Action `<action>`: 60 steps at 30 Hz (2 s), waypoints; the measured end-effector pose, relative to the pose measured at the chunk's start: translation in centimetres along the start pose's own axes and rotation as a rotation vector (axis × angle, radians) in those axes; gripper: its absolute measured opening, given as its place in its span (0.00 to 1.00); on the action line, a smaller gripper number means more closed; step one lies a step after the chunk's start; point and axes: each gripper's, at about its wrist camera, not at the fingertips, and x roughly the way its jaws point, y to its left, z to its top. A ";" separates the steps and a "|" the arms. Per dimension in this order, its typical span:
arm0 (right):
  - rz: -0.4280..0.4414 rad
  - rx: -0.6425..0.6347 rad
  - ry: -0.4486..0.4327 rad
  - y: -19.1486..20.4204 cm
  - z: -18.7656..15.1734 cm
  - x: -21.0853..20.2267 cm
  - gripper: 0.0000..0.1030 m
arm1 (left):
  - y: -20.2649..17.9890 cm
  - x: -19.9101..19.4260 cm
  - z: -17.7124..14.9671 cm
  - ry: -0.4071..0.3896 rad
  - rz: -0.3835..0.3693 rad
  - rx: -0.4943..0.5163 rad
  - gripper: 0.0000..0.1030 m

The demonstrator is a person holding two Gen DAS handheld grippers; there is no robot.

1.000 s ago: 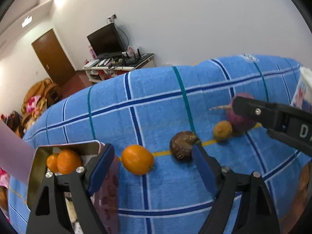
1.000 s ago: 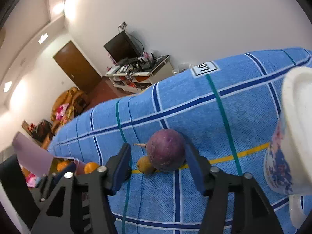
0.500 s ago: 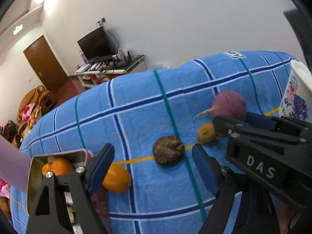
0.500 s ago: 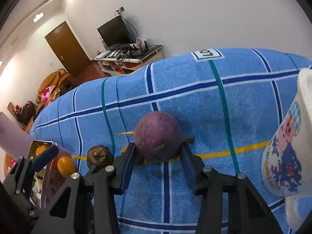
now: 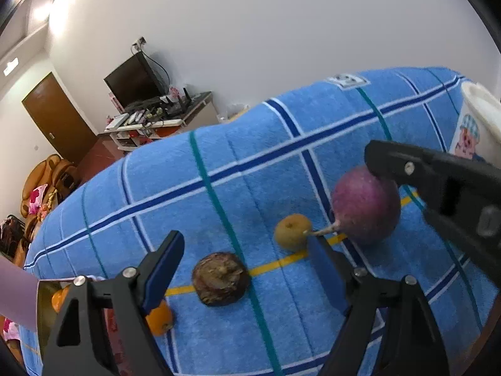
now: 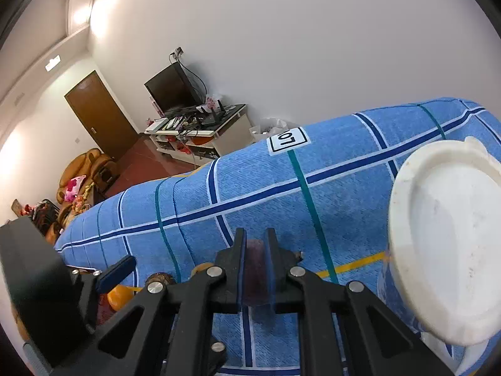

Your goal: Organize fruits

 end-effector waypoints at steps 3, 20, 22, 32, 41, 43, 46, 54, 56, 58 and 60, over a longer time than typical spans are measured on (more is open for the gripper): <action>0.033 0.043 0.016 -0.7 -0.1 -0.3 0.12 | -0.4 0.8 0.0 0.021 -0.027 -0.011 0.76; 0.078 -0.049 0.058 0.9 0.0 -0.8 0.41 | 4.0 -3.7 -1.9 -0.098 -0.191 -0.083 0.27; 0.074 -0.071 0.066 1.3 -0.2 -0.7 0.61 | 4.6 -4.8 -2.6 -0.120 -0.223 -0.095 0.27; -0.096 -0.239 0.081 3.3 -1.7 0.6 0.63 | 6.4 -8.2 -5.7 -0.206 -0.280 -0.123 0.27; -0.161 -0.306 0.090 3.8 -2.0 0.5 0.63 | 7.1 -8.7 -7.0 -0.270 -0.326 -0.126 0.27; -0.190 -0.348 0.088 4.4 -2.3 0.5 0.64 | 6.9 -8.4 -7.1 -0.261 -0.308 -0.132 0.27; -0.232 -0.409 0.065 5.1 -3.0 0.5 0.64 | 6.4 -8.3 -7.1 -0.244 -0.228 -0.128 0.27; -0.211 -0.396 0.054 4.7 -2.8 -0.2 0.64 | 6.0 -9.0 -7.8 -0.248 -0.122 -0.122 0.27; -0.185 -0.384 0.071 4.4 -2.7 -0.4 0.65 | 6.3 -9.0 -7.8 -0.253 -0.108 -0.124 0.27; -0.190 -0.423 0.090 4.4 -2.9 -0.1 0.66 | 6.7 -8.9 -7.8 -0.252 -0.091 -0.127 0.27; -0.179 -0.455 0.136 4.4 -3.3 0.7 0.66 | 7.3 -8.5 -7.6 -0.244 -0.088 -0.138 0.27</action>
